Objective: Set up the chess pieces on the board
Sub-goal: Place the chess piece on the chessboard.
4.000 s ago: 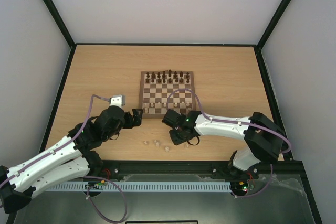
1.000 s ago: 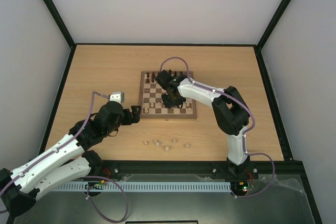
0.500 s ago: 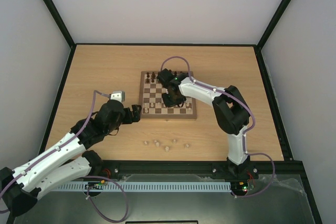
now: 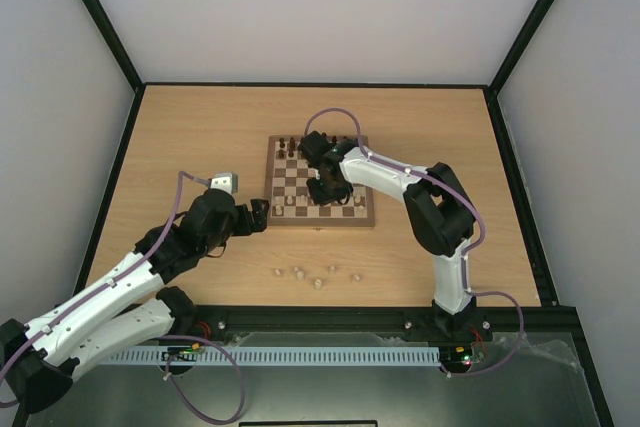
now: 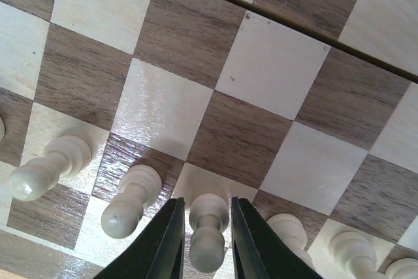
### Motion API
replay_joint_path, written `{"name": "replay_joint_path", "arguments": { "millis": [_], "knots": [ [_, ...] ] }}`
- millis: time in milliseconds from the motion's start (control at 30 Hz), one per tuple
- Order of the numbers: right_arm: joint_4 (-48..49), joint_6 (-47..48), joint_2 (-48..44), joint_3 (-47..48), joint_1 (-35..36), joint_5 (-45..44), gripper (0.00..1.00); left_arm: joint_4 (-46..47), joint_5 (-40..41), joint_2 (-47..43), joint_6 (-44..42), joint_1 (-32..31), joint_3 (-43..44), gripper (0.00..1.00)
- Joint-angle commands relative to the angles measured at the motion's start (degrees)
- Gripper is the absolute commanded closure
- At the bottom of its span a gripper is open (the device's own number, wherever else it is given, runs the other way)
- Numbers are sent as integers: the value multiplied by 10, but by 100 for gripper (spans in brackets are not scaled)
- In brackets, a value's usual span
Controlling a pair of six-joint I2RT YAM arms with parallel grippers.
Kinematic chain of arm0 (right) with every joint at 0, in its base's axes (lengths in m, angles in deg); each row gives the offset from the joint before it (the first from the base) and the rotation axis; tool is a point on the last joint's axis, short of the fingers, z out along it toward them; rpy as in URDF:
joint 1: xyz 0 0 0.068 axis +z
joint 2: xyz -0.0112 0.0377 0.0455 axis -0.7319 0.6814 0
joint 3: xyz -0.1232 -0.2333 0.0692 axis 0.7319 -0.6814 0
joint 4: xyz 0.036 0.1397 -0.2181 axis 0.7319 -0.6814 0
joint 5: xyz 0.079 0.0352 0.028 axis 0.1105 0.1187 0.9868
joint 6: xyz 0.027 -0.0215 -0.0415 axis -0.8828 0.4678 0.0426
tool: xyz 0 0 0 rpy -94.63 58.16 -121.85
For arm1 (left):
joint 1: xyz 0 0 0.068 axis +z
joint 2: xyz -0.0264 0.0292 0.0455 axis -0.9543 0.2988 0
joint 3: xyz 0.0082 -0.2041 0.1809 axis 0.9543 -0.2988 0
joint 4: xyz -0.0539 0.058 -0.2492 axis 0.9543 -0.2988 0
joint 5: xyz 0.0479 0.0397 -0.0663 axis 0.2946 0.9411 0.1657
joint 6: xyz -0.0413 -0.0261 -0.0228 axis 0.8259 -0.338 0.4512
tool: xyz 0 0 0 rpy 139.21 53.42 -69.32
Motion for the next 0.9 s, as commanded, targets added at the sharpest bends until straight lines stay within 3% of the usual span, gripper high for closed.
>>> {"name": "replay_joint_path", "arguments": {
  "millis": [0, 533, 767, 867],
  "knots": [
    [-15, 4, 7, 12, -2, 5, 78, 10, -6, 1, -8, 6, 3, 1],
    [-19, -4, -59, 18, -1, -8, 54, 7, -4, 1, -9, 8, 11, 1],
    [-20, -12, -144, -5, 0, -23, 42, 3, -10, 0, -9, 8, 18, 1],
    [-21, -17, -197, -33, 4, -35, 24, 0, -13, -5, -11, 8, 21, 1]
  ]
}}
